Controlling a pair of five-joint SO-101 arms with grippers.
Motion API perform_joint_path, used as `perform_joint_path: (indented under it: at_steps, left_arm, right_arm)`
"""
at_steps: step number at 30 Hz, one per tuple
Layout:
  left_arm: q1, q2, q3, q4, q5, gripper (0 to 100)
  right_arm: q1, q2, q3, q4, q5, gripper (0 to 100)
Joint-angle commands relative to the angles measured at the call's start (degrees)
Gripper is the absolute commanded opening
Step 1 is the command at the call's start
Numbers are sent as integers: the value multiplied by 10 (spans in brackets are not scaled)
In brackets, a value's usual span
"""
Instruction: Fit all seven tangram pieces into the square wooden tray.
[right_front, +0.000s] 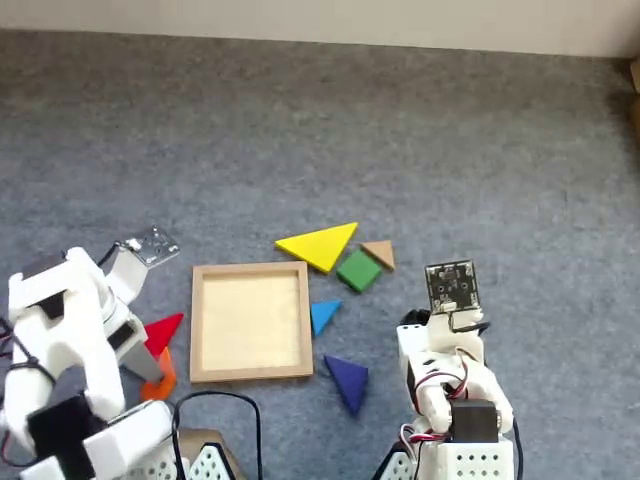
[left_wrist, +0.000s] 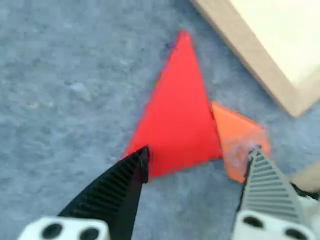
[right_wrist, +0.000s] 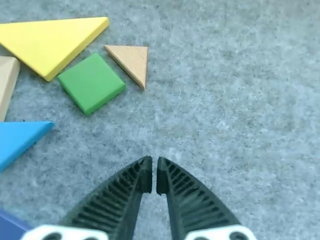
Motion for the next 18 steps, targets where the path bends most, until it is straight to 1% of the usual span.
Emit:
perform_joint_path:
  at_steps: [1,3,8,10,14,18]
  left_arm:
    - [-7,120,-19,-112,16,311]
    - [-7,161,-42,-137,35,311]
    - [-8,225,-126,-105,72,306]
    - [-8,233,-139,-101,75,278]
    - [-5,224,-140,-98,74,191]
    - [-7,191,-140,-98,76,142]
  right_arm:
    - [7,-3,85,4,6,33]
    - [7,-3,85,4,6,33]
    - [7,-3,85,4,5,33]
    - [7,-3,85,4,5,33]
    - [7,-3,85,4,5,33]
    - [7,-3,85,4,5,33]
